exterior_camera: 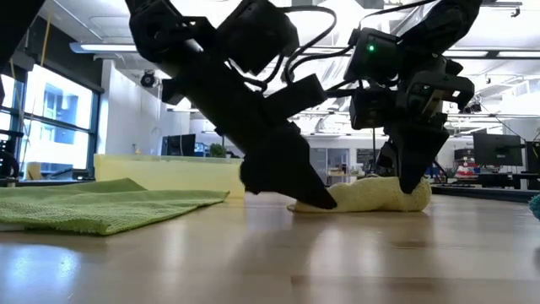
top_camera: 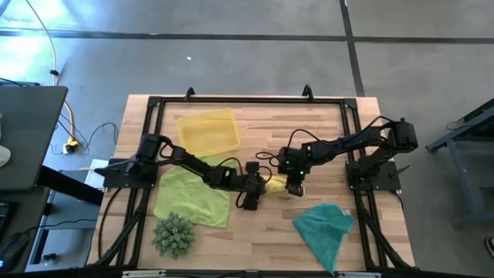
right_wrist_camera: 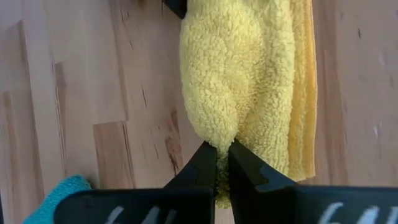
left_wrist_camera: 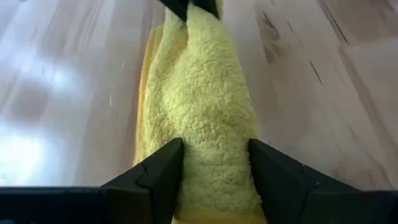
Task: Roll microfiber towels into tight, uniform cylinder then place into a basket
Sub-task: Roll the yellow microfiber towel
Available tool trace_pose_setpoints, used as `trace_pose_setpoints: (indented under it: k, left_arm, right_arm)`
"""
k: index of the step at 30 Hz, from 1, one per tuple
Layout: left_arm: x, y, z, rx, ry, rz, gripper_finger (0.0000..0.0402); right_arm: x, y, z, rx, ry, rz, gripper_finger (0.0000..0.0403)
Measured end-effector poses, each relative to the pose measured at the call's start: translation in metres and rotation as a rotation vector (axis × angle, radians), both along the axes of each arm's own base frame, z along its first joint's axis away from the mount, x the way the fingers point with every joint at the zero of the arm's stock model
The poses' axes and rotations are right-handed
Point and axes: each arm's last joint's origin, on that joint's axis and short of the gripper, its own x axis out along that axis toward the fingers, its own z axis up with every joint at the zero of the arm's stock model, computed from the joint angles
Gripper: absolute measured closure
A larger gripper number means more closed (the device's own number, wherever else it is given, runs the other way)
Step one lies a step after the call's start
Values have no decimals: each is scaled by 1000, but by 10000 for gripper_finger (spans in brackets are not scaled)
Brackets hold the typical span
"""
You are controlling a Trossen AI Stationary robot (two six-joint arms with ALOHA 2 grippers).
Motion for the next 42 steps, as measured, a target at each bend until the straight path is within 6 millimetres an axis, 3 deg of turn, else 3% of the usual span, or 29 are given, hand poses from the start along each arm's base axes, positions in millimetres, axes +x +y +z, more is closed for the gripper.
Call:
trace_pose_setpoints:
  k: [3, 7, 12, 15, 19, 25, 33, 42]
  left_arm:
    - [0, 1, -2, -118, -12, 75, 245]
    - [-1, 6, -4, -302, -7, 171, 275]
    - [-3, 14, -5, -439, 9, 255, 316]
    - [-3, 19, -5, -518, 8, 292, 341]
    - [-4, 27, -6, -607, 14, 327, 366]
    - [-4, 31, -6, -643, 20, 333, 379]
    - [-4, 31, -6, -645, 13, 323, 372]
    - [-3, 29, -6, -699, 27, 271, 370]
  right_arm:
    - [0, -1, 0, -29, 2, -1, 383]
    - [-3, -3, 1, -72, 5, 48, 324]
    - [-4, -6, 22, -104, 29, 134, 260]
    - [-4, -3, 37, -135, -35, 207, 247]
    - [-3, 17, 47, -261, -233, 351, 252]
    - [-17, 48, 24, -546, -317, 446, 263]
    - [-35, 53, -5, -614, -300, 345, 260]
    - [-38, 47, -16, -645, -356, 320, 179]
